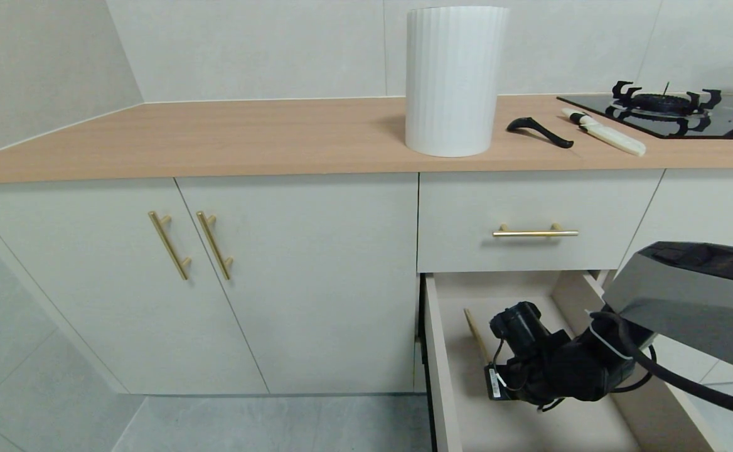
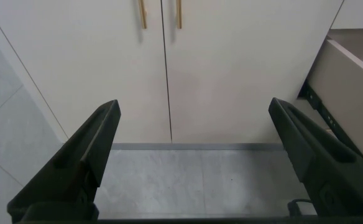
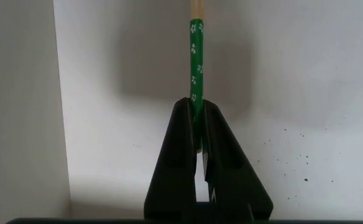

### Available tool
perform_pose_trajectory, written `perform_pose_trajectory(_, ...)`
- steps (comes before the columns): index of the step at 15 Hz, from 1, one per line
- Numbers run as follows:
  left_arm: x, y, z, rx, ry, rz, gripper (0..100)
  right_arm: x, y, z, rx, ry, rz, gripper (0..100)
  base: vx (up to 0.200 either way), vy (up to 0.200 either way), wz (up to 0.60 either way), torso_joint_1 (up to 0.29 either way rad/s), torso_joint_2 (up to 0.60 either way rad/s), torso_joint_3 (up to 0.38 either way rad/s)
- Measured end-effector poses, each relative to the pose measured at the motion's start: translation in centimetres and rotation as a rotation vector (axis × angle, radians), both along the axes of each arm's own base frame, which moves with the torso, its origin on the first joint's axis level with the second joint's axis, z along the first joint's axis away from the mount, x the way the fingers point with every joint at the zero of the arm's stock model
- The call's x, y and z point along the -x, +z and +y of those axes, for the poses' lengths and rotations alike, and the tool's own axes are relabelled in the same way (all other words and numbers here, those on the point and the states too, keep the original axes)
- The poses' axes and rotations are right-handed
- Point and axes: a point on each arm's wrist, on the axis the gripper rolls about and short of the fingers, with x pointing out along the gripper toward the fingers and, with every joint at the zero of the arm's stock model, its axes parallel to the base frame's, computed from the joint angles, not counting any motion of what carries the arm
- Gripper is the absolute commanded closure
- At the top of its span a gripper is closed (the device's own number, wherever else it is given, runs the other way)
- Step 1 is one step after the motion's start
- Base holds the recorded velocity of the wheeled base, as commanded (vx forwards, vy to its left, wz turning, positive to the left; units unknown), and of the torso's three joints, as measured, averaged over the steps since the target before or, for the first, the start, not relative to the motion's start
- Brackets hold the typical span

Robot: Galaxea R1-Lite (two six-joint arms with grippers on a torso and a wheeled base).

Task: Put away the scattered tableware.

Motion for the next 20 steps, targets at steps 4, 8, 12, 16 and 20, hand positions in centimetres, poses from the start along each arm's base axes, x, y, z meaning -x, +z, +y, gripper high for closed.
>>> perform_pose_trajectory(4,0.0,0.0,0.0,0.000,0.000,0.000,0,0.0,-0.1,0.0,0.003,-0.002,-0.001,0,0.000,0.000,0.00,0.000,0.00,0.000)
perform_pose_trajectory(8,0.0,0.0,0.0,0.000,0.000,0.000,0,0.0,0.2,0.0,0.006,-0.005,-0.009,0,0.000,0.000,0.00,0.000,0.00,0.000)
perform_pose_trajectory(12,0.0,0.0,0.0,0.000,0.000,0.000,0,0.4,4.4,-0.7,-0.007,-0.029,-0.110,0,0.000,0.000,0.00,0.000,0.00,0.000)
perform_pose_trajectory(16,0.0,0.0,0.0,0.000,0.000,0.000,0,2.2,11.5,-3.2,-0.039,-0.026,-0.289,0,0.000,0.000,0.00,0.000,0.00,0.000)
perform_pose_trajectory(20,0.0,0.0,0.0,0.000,0.000,0.000,0,3.7,15.9,-5.7,-0.010,-0.064,-0.436,0,0.000,0.000,0.00,0.000,0.00,0.000)
